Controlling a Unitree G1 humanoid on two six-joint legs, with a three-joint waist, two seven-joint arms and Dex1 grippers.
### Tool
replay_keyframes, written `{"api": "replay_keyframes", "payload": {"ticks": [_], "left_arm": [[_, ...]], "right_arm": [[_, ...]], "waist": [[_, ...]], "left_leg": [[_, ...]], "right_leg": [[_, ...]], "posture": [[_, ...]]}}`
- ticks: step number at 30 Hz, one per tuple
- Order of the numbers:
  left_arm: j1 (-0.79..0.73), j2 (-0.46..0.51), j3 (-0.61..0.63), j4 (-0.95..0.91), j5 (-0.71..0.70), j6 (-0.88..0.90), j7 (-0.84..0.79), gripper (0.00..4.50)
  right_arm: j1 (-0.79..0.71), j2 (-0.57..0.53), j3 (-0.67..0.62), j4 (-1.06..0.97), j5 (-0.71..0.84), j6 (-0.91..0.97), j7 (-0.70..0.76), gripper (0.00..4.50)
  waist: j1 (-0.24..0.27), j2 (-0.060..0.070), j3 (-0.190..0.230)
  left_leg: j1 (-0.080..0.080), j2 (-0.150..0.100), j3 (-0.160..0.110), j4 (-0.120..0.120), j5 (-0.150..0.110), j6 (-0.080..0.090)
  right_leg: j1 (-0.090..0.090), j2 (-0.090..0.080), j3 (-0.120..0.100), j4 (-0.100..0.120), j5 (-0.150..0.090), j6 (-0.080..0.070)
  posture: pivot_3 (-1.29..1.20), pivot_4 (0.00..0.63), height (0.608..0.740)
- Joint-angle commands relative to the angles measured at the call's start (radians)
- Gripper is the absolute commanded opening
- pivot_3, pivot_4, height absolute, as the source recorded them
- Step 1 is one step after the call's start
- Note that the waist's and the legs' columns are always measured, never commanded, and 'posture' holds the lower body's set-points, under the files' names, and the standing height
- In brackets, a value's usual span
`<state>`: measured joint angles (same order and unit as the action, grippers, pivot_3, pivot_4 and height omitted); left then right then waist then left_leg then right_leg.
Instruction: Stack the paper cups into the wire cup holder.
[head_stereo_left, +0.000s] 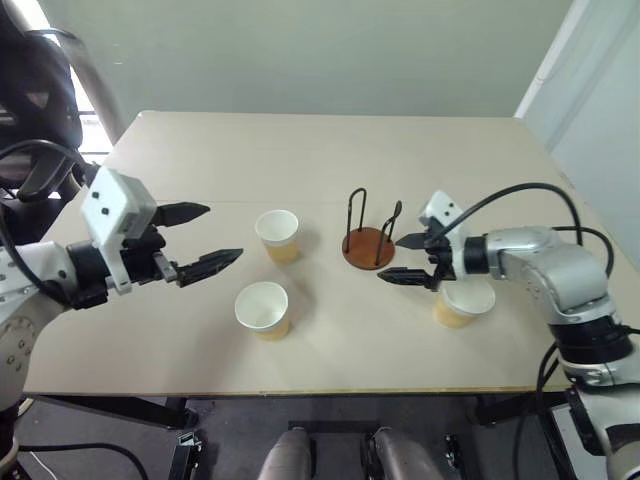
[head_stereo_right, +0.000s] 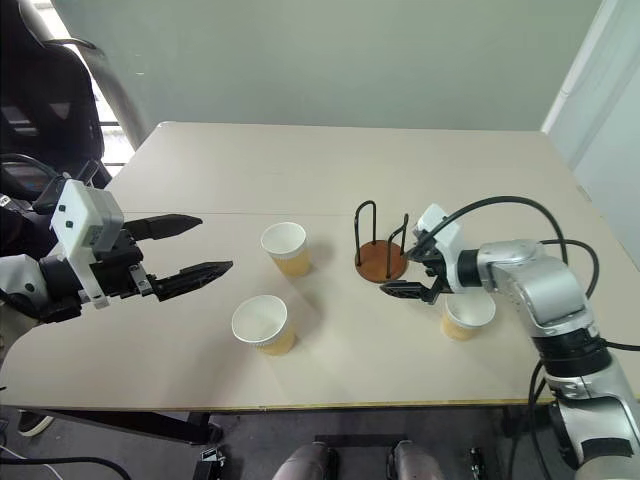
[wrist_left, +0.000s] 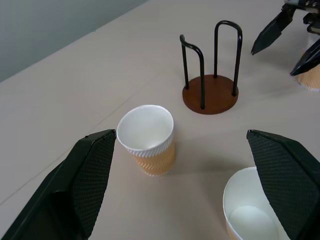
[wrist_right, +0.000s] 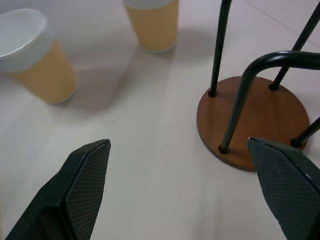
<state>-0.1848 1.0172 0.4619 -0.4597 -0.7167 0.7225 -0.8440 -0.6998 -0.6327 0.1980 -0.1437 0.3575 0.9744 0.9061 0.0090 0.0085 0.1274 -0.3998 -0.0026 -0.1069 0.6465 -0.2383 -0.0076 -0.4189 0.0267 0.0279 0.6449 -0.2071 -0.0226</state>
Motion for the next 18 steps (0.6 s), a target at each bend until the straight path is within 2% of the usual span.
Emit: {"api": "replay_keyframes", "payload": {"ticks": [1, 6, 16, 18], "left_arm": [[0.004, 0.008, 0.039, -0.038, -0.006, 0.003, 0.014, 4.48], [0.012, 0.010, 0.055, -0.057, -0.014, 0.013, 0.024, 4.48], [0.041, 0.010, 0.087, -0.085, -0.027, 0.028, 0.038, 4.48], [0.043, 0.010, 0.088, -0.083, -0.026, 0.026, 0.039, 4.50]], "right_arm": [[-0.035, 0.036, 0.018, 0.024, -0.029, -0.022, -0.047, 4.50], [-0.060, 0.095, 0.029, 0.062, -0.043, -0.038, -0.076, 4.50], [-0.089, 0.145, 0.045, 0.106, -0.069, -0.099, -0.084, 4.50], [-0.098, 0.166, 0.033, 0.122, -0.079, -0.126, -0.101, 4.14]], "waist": [[0.000, 0.000, 0.000], [0.001, 0.000, 0.000], [0.001, 0.000, 0.000], [0.001, 0.000, 0.000]], "left_leg": [[0.000, 0.000, 0.000, 0.000, 0.000, 0.000], [-0.001, 0.000, 0.000, 0.000, 0.000, 0.000], [-0.001, 0.000, 0.000, 0.000, -0.001, -0.001], [0.000, 0.000, 0.000, 0.000, -0.001, -0.001]], "right_leg": [[0.000, 0.000, 0.000, 0.000, 0.000, 0.000], [-0.001, 0.000, 0.000, 0.000, 0.000, 0.000], [-0.001, 0.000, 0.000, 0.000, 0.000, -0.001], [-0.001, 0.000, 0.000, 0.000, 0.000, -0.001]], "posture": [[0.00, 0.150, 0.740], [0.00, 0.150, 0.740], [0.00, 0.150, 0.740], [0.00, 0.150, 0.740]]}}
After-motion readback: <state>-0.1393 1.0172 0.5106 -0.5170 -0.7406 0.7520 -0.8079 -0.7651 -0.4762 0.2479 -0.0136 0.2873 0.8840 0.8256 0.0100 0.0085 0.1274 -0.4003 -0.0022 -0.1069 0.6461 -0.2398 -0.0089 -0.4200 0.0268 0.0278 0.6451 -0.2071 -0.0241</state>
